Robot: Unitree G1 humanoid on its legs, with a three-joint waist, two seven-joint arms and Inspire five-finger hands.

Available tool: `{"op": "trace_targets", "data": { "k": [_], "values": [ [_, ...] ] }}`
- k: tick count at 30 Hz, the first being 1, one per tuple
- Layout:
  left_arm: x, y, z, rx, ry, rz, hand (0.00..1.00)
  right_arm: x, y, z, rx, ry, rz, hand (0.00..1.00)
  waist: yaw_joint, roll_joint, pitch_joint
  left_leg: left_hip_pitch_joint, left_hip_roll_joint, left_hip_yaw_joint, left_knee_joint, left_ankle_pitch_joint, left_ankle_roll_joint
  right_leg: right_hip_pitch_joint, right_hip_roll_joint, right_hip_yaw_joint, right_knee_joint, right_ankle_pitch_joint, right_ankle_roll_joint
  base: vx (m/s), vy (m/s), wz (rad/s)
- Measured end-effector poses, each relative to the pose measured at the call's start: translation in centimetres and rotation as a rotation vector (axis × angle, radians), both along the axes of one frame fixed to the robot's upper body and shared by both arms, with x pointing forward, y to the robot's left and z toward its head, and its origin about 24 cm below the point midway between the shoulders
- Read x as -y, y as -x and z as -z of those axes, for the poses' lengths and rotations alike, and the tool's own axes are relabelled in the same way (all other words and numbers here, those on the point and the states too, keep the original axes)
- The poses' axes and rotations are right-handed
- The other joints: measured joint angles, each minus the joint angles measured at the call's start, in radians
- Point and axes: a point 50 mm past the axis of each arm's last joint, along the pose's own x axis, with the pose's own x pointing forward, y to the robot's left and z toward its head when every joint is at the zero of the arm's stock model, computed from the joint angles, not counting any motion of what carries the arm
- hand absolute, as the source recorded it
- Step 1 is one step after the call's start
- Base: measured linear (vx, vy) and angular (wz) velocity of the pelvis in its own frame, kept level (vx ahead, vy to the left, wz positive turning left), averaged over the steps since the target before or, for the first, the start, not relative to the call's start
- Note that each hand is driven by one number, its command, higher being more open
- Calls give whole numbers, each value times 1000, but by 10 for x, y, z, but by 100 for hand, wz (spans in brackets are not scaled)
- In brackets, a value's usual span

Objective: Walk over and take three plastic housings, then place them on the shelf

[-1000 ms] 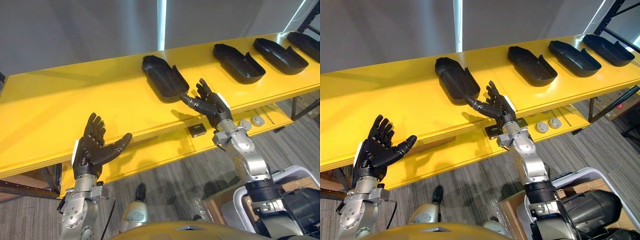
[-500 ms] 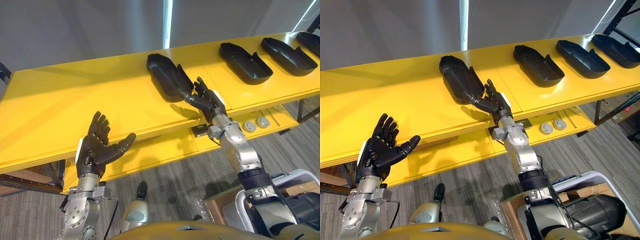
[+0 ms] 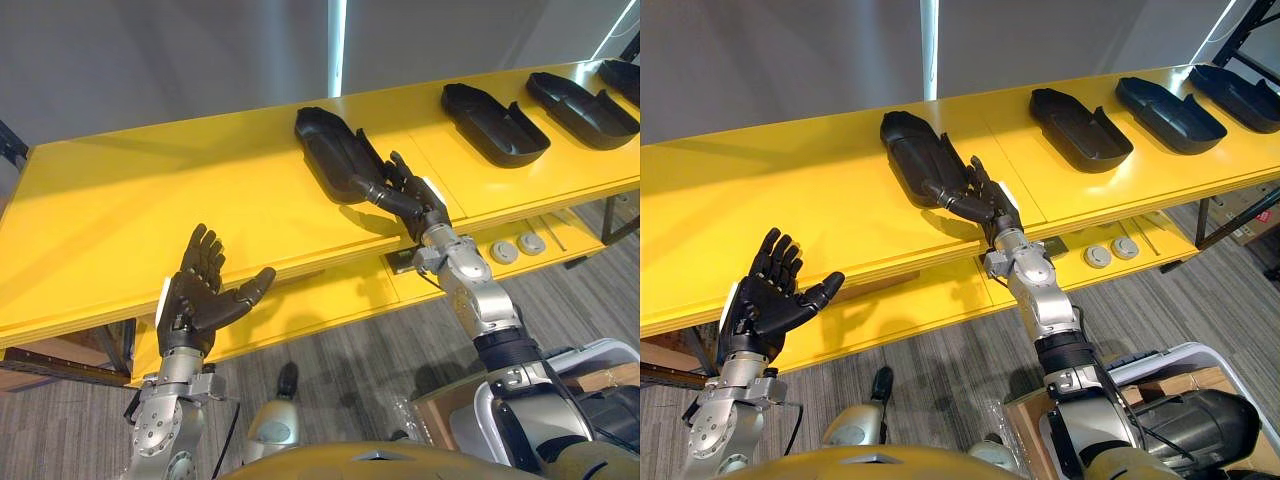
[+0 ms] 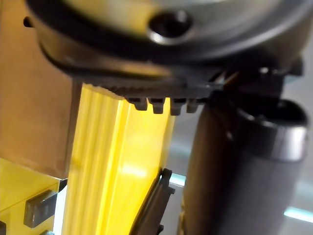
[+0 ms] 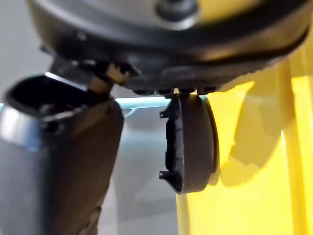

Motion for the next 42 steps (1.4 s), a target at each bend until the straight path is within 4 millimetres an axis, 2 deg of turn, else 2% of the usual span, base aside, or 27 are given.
{"op": "trace_targets", "data": {
  "k": [21,24,27,30,33,34,35,36,38,42],
  "values": [
    [2,0,1,-6,0,9,100,-16,4,3,6,67,-105,100,-1,8,-1,4,2,8,0,0,0,-2,1,9,0,0,0,0,0,0],
    [2,0,1,-6,0,10,100,-17,4,3,14,74,-88,100,-1,8,-1,4,2,8,0,0,0,-2,1,9,0,0,-1,0,0,0],
    [4,0,1,-4,2,15,100,-17,4,0,87,189,-19,100,2,8,-1,4,2,9,0,-1,1,-3,1,10,-1,0,0,0,0,0],
    [5,0,2,0,2,9,100,-16,7,-14,216,240,81,100,1,8,-1,4,3,13,0,-4,3,-6,1,15,-2,1,-1,0,0,-3],
    [5,1,3,1,3,2,100,-12,29,-54,467,203,177,100,1,8,-1,11,6,33,0,-8,0,-10,1,37,-4,1,-1,10,-5,-15],
    [5,2,3,0,3,-1,100,-10,34,-61,510,185,189,100,0,8,-1,15,7,39,0,-11,1,-10,0,44,-4,1,-1,25,-13,-32],
    [4,2,4,2,3,-1,100,-3,46,-75,607,146,230,100,-5,6,-4,22,9,56,0,-15,0,-14,-2,57,-4,1,-1,18,-8,-33],
    [4,2,4,2,3,-2,100,3,54,-81,649,128,261,100,-6,4,-11,22,10,65,0,-17,0,-22,-2,70,-3,2,-1,18,-7,-34],
    [4,3,4,1,3,-2,100,15,65,-85,685,111,326,100,-19,-2,-16,31,15,90,0,-21,-2,-28,-2,92,-3,4,-1,16,-6,-35],
    [5,3,5,-7,16,8,100,36,87,-64,604,129,418,100,-55,-21,-29,55,28,148,0,-37,-5,-47,2,150,0,6,-5,10,-7,-46]
  ]
}}
